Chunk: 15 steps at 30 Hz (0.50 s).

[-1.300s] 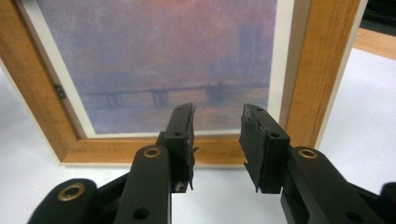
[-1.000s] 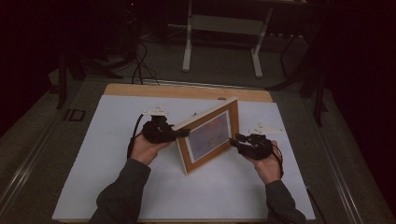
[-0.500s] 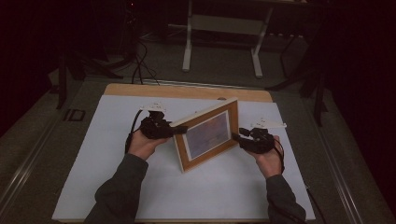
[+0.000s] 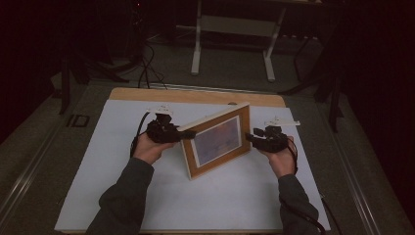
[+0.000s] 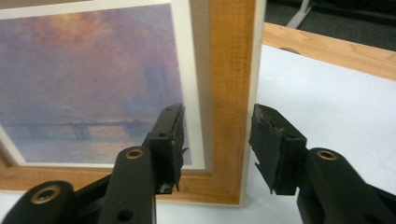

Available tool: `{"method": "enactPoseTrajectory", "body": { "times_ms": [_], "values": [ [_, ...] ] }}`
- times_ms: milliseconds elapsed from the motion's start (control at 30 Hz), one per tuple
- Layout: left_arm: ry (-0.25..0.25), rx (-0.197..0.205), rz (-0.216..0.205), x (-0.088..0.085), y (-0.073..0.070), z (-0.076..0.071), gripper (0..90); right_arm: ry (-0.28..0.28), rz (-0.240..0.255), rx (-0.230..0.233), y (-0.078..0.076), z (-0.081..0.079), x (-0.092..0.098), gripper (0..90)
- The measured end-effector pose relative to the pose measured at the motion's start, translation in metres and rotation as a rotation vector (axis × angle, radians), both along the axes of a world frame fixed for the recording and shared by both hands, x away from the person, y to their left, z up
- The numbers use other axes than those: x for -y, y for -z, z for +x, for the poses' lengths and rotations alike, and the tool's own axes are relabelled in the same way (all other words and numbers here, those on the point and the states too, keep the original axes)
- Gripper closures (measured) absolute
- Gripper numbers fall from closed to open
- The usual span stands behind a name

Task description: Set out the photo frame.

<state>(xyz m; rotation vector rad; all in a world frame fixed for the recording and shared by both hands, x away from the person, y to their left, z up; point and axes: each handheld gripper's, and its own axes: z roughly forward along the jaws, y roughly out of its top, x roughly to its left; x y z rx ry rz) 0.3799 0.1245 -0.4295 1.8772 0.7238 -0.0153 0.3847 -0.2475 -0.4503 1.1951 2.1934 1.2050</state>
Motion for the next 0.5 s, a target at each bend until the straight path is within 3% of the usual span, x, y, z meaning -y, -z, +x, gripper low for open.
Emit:
{"method": "enactPoseTrajectory", "body": {
  "times_ms": [167,267,500],
  "values": [
    [0.007,-0.004,-0.005,-0.001,0.0,0.002,76.1,0.0,0.009,-0.011,-0.002,0.01,0.0,45.5],
    [0.014,-0.003,-0.007,-0.002,0.001,0.004,76.1,-0.038,0.015,-0.042,-0.001,0.016,-0.002,41.7],
    [0.026,-0.008,-0.011,-0.003,0.001,0.007,76.1,-0.076,0.003,-0.043,0.001,0.023,-0.007,34.9]
  ]
}}
